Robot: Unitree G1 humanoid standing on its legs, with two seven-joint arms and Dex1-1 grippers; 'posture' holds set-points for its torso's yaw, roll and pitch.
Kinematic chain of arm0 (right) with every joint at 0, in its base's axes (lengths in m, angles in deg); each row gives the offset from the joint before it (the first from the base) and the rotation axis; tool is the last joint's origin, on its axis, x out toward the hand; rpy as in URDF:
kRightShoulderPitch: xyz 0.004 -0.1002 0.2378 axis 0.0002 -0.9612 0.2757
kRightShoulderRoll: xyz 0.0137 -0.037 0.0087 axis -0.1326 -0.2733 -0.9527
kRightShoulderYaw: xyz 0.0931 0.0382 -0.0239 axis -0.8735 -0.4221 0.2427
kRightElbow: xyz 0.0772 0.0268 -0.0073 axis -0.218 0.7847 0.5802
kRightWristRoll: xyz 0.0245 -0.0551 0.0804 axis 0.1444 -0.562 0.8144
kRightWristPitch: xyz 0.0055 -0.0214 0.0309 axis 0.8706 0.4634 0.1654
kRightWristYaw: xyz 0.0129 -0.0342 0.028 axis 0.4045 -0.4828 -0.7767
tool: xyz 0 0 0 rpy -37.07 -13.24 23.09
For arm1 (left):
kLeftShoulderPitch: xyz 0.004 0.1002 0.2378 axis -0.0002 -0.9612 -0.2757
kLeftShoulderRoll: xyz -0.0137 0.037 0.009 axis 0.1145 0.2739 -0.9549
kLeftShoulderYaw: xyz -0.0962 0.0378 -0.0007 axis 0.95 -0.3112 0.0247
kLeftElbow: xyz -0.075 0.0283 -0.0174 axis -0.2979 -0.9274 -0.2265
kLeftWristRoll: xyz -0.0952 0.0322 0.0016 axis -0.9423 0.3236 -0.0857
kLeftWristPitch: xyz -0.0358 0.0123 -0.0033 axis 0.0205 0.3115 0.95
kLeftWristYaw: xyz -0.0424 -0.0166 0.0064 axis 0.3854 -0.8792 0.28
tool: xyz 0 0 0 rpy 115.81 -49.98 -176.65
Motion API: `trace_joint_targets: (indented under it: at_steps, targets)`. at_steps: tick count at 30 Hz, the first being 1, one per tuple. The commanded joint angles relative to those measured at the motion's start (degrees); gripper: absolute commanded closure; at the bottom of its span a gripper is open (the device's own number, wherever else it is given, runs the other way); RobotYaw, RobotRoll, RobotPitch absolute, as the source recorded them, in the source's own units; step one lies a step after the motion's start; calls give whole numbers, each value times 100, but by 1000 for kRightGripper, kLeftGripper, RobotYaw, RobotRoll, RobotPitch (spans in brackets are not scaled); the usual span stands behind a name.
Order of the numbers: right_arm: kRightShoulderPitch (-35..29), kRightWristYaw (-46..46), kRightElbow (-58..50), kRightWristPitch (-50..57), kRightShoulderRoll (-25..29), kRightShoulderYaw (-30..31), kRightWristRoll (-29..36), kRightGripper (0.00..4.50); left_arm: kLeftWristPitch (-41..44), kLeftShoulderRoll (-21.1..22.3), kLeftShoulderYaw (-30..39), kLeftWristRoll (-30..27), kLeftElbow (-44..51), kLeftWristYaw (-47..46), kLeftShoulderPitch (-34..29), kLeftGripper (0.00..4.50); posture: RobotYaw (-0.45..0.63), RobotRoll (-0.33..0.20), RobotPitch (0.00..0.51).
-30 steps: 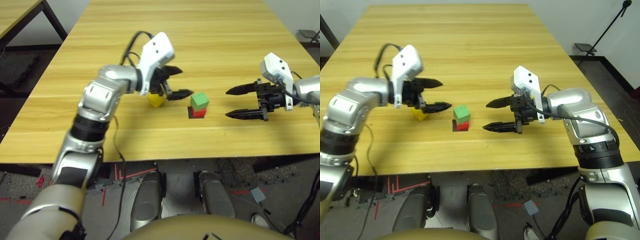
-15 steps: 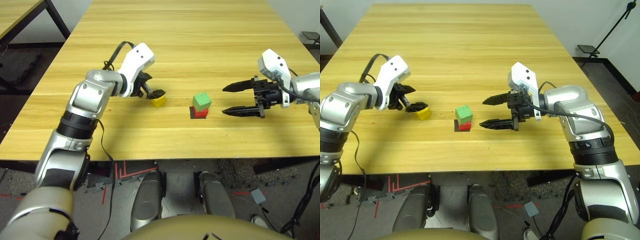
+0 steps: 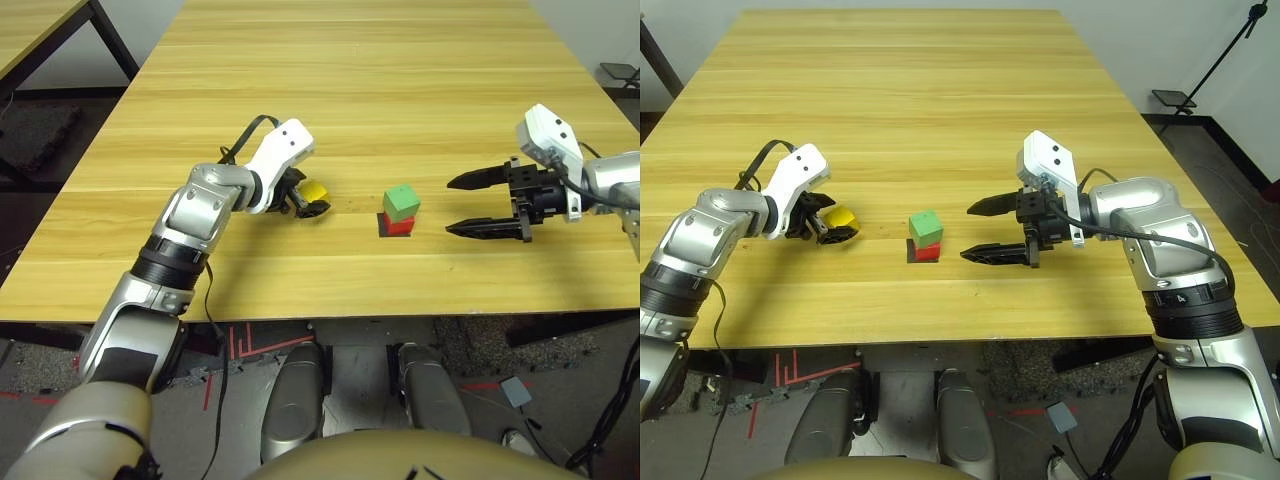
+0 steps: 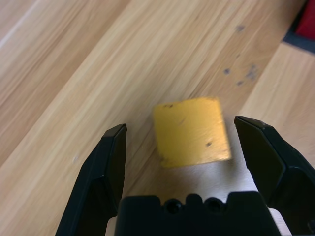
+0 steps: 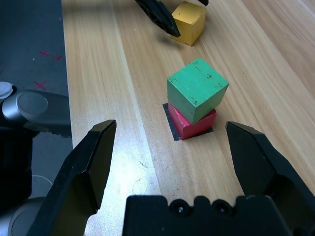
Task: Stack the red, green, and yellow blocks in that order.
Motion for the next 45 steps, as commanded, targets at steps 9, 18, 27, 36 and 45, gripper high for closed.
trace_joint_targets:
  at_steps: [9, 18, 27, 36, 45]
  targets:
    - [47, 42, -5, 2, 51, -25, 33, 0, -114, -279, 251, -30, -30, -270, -227, 1642, 137, -114, 101]
    - [-111, -33, -25, -1, 220, -56, 31, 0, 1174, 68, 56, -494, 1410, 497, 396, 2440, 151, -107, 98]
    - [-381, 73, 29, -78, 333, -139, 2, 0, 2133, -39, -357, -988, 1929, 863, 1227, 2440, 133, -84, 97]
    - [-646, 243, -88, -57, 378, -272, 59, 0, 1621, -493, -838, -792, 930, 901, 1624, 2440, 93, -72, 96]
    - [-833, 328, -218, 1, 415, -381, 123, 0, 1678, -767, -894, -807, 862, 890, 1864, 2440, 80, -67, 100]
